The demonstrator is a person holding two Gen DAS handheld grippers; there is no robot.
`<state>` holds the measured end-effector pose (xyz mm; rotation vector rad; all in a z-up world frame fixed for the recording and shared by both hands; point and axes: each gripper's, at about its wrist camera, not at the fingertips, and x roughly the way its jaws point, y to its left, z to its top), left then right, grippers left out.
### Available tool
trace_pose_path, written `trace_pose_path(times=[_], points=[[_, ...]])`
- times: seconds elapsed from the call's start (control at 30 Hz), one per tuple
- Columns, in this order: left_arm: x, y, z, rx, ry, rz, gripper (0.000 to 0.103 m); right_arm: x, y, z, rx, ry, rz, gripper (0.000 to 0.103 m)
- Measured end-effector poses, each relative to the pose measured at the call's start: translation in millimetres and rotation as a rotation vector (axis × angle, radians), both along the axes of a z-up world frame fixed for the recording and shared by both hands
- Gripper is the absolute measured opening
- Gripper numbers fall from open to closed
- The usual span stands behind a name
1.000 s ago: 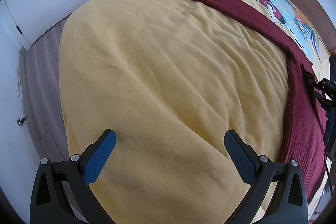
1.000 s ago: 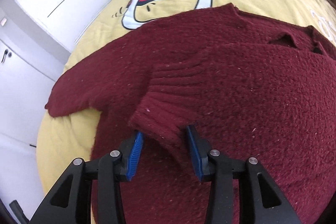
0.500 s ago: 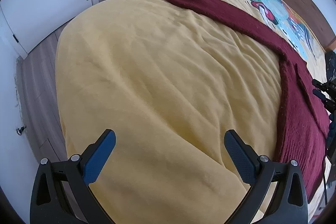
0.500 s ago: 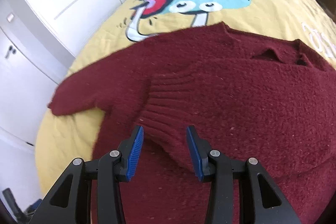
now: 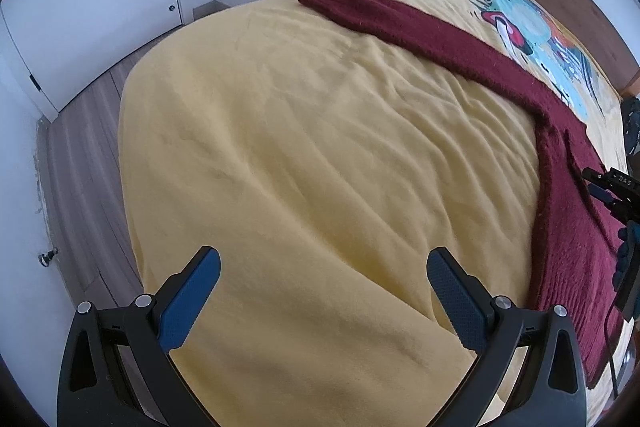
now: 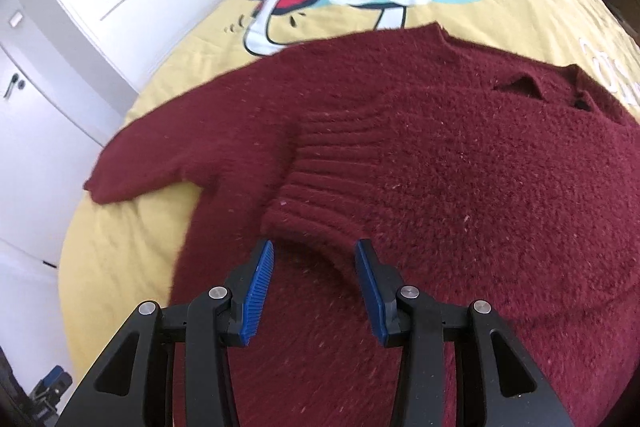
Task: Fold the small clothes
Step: 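Withdraw the open right gripper back from the sweater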
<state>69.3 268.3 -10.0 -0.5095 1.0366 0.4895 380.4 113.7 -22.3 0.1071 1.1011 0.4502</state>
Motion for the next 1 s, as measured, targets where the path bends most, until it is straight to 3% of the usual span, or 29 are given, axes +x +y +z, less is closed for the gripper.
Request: trace_pose_path(times=[0.23,0.63,1.0], points=[[-3,-9,11,-0.012,-0.028,-0.029,0.102,-50,-19,20,0.0,-0.034,-0.002,0.045],[-7,-28,41,0.003,-0.106,-0.088,0.102,-129,-78,30,-0.029,-0.05,-0.068,0.045],[-7,-25,42,-0.003,-0.127,-0.108,0.102,-185,-138,34,-0.066,-0.054,-0.165,0.045]])
